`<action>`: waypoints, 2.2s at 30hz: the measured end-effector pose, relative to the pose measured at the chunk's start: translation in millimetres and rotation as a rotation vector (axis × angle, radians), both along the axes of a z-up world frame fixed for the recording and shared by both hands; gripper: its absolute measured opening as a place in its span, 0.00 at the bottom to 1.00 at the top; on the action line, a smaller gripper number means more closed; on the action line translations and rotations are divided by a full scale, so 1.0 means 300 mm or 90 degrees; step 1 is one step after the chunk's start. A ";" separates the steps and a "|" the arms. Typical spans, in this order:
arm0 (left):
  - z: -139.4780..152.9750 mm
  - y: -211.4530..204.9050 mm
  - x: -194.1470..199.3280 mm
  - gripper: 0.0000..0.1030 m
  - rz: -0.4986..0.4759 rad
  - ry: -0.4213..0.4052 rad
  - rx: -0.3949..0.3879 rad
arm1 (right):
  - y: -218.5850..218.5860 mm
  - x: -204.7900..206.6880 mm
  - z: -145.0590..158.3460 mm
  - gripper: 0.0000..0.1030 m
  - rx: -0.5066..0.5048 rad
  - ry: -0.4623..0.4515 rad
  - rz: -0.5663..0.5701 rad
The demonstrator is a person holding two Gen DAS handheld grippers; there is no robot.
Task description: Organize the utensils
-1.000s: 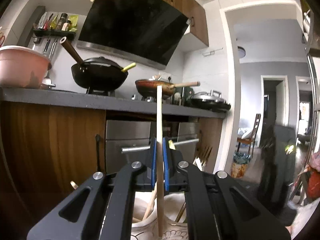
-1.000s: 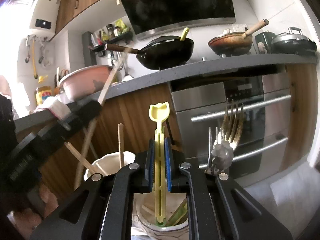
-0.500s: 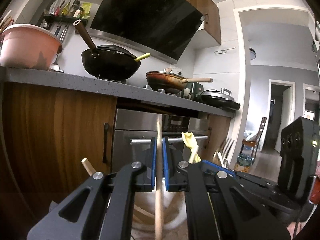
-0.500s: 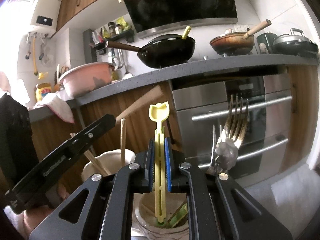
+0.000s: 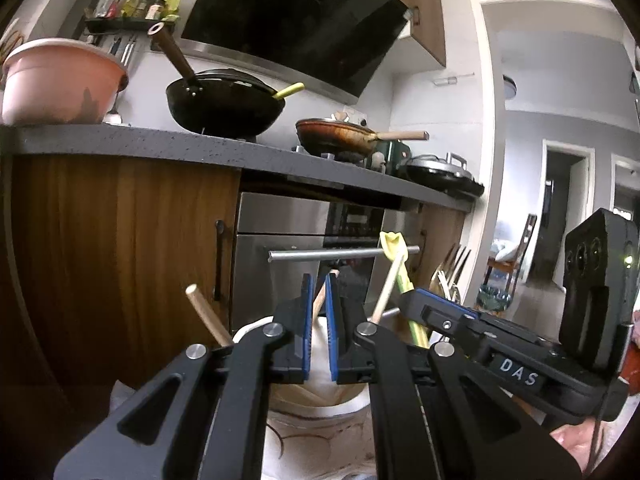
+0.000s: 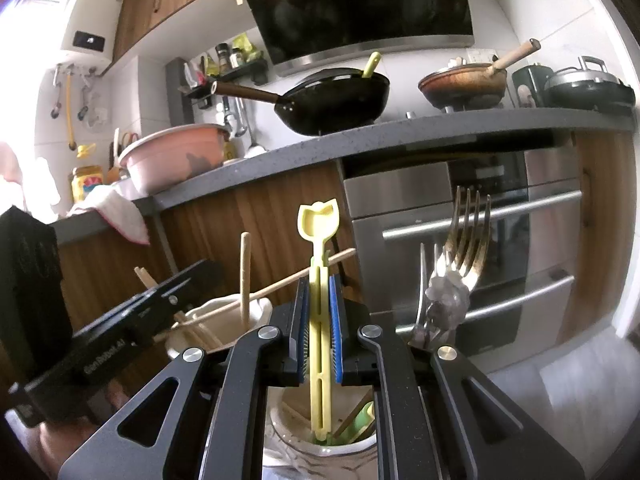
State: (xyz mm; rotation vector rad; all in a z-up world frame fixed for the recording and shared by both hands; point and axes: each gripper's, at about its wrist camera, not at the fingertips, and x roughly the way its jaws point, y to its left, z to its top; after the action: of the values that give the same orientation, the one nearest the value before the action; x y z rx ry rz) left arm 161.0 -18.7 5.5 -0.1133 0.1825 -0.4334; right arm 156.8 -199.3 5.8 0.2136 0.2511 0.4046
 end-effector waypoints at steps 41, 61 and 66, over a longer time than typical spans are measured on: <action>0.122 -0.104 0.055 0.00 -0.003 0.220 0.207 | -0.049 -0.017 -0.005 0.11 0.027 0.014 0.014; 0.115 -0.054 -0.039 0.22 -0.009 0.204 0.174 | -0.045 -0.115 0.028 0.40 -0.032 -0.009 0.009; 0.122 -0.033 -0.146 0.47 -0.003 0.161 0.175 | -0.068 -0.220 0.045 0.56 -0.061 -0.011 0.002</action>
State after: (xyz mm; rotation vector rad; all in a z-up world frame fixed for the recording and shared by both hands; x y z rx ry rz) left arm 117.1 -28.7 42.2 0.1041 0.4885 -0.3938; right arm 90.8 -219.6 19.3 0.1153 0.2535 0.3966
